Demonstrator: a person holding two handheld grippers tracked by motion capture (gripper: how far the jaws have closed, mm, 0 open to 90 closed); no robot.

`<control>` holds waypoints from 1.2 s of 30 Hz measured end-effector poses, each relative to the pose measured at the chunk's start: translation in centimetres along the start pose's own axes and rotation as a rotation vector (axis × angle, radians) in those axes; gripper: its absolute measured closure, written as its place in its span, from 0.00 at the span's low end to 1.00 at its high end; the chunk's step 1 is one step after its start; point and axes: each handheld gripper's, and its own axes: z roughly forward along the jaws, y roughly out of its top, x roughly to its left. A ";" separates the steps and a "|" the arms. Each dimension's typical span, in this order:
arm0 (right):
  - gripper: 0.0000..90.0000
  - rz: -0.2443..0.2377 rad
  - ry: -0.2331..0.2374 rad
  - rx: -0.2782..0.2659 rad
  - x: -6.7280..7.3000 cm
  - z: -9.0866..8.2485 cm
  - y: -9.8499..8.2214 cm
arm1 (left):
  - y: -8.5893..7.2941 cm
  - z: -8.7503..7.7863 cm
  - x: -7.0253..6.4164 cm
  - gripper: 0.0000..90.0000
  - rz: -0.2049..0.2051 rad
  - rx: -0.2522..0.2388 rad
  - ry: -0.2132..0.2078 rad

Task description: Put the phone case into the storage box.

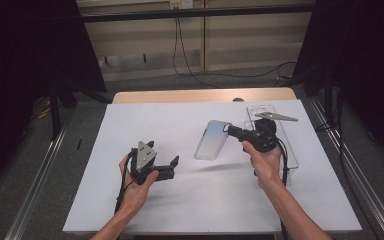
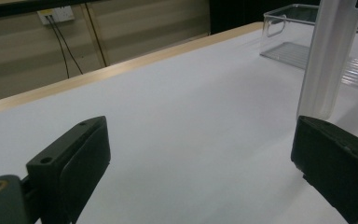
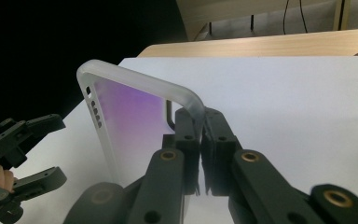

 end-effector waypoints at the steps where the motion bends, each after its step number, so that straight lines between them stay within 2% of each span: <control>1: 0.96 -0.003 -0.003 -0.005 -0.1 -0.1 0.1 | -0.1 -0.1 0.1 0.05 0.000 -0.014 0.000; 7: 0.96 -0.013 -0.026 -0.025 -0.6 -0.5 0.3 | -0.7 -0.7 0.6 0.05 -0.017 -0.053 0.010; 13: 0.96 -0.016 -0.042 -0.037 -0.9 -0.9 0.6 | -1.1 -1.6 1.2 0.04 -0.037 -0.057 0.018; 17: 0.96 -0.013 -0.048 -0.049 -1.1 -1.2 0.7 | -1.3 -2.2 1.8 0.04 -0.065 -0.054 0.019; 24: 0.96 -0.017 -0.068 -0.064 -1.4 -1.7 1.1 | -1.9 -3.8 2.4 0.03 -0.041 -0.059 0.042; 29: 0.96 -0.026 -0.081 -0.069 -1.6 -2.1 1.2 | -2.4 -4.8 3.4 0.03 -0.065 -0.062 0.053; 31: 0.96 -0.031 -0.083 -0.072 -1.7 -2.3 1.3 | -2.5 -5.2 3.6 0.03 -0.054 -0.060 0.066; 33: 0.96 -0.029 -0.087 -0.076 -1.9 -2.4 1.4 | -2.6 -5.8 3.9 0.03 -0.064 -0.076 0.052; 35: 0.96 -0.026 -0.090 -0.083 -2.0 -2.5 1.6 | -2.6 -6.2 4.0 0.03 -0.047 -0.080 0.059; 36: 0.96 -0.028 -0.092 -0.083 -2.1 -2.6 1.6 | -2.7 -6.4 4.0 0.03 -0.050 -0.081 0.063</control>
